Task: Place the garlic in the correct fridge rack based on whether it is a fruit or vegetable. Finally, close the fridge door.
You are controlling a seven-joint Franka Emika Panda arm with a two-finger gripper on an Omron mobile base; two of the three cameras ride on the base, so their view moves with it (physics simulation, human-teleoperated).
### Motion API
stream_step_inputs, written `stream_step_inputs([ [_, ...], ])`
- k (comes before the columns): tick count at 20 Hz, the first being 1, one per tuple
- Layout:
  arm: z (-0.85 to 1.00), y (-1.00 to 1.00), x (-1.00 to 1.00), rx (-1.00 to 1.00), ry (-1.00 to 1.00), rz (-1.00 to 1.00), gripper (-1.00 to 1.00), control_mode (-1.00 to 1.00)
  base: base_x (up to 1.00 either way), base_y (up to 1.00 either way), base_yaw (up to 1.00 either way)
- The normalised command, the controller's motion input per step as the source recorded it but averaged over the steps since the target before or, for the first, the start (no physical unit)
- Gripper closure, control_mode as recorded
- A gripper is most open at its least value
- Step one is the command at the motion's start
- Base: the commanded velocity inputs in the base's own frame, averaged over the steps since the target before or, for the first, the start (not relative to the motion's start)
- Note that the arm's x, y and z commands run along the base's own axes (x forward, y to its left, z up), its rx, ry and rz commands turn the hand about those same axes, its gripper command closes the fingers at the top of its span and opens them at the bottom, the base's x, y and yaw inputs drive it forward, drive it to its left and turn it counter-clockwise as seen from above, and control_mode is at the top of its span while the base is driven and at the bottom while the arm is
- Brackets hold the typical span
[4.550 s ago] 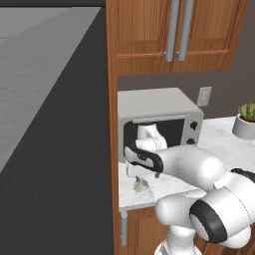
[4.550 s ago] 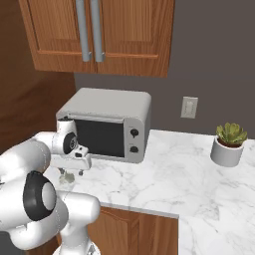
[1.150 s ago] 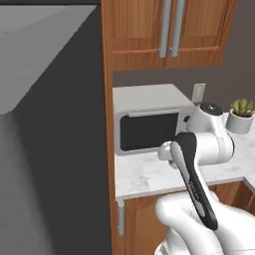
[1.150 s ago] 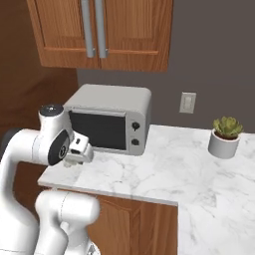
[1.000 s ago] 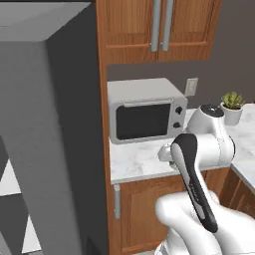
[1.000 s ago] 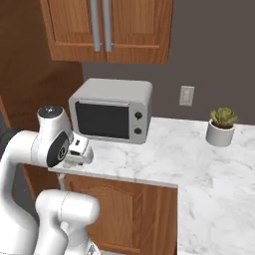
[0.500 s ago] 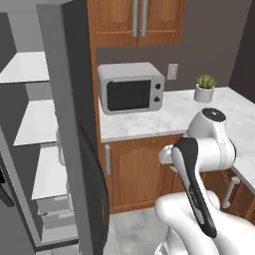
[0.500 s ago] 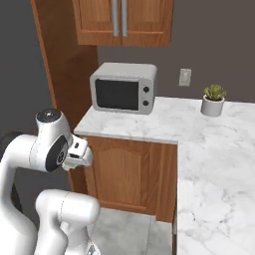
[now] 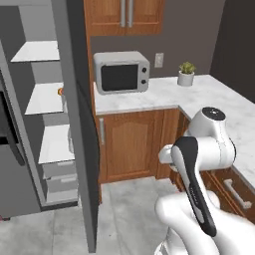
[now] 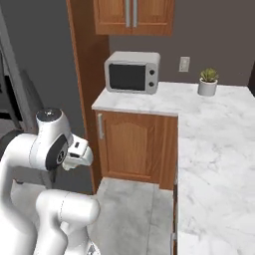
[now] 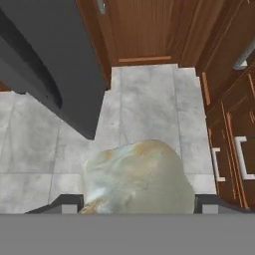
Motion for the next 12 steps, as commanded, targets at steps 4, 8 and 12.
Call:
stream_step_inputs([
  [4, 0.0, 0.0, 0.0, 0.0, 0.0, 0.0, 1.0, 1.0, -0.97, 0.79, 0.0],
  [8, 0.0, 0.0, 0.0, 0.0, 0.0, 0.0, 1.0, 1.0, -0.65, 1.0, 0.0],
  [12, 0.0, 0.0, 0.0, 0.0, 0.0, 0.0, 1.0, 1.0, -0.17, 1.0, 0.0],
])
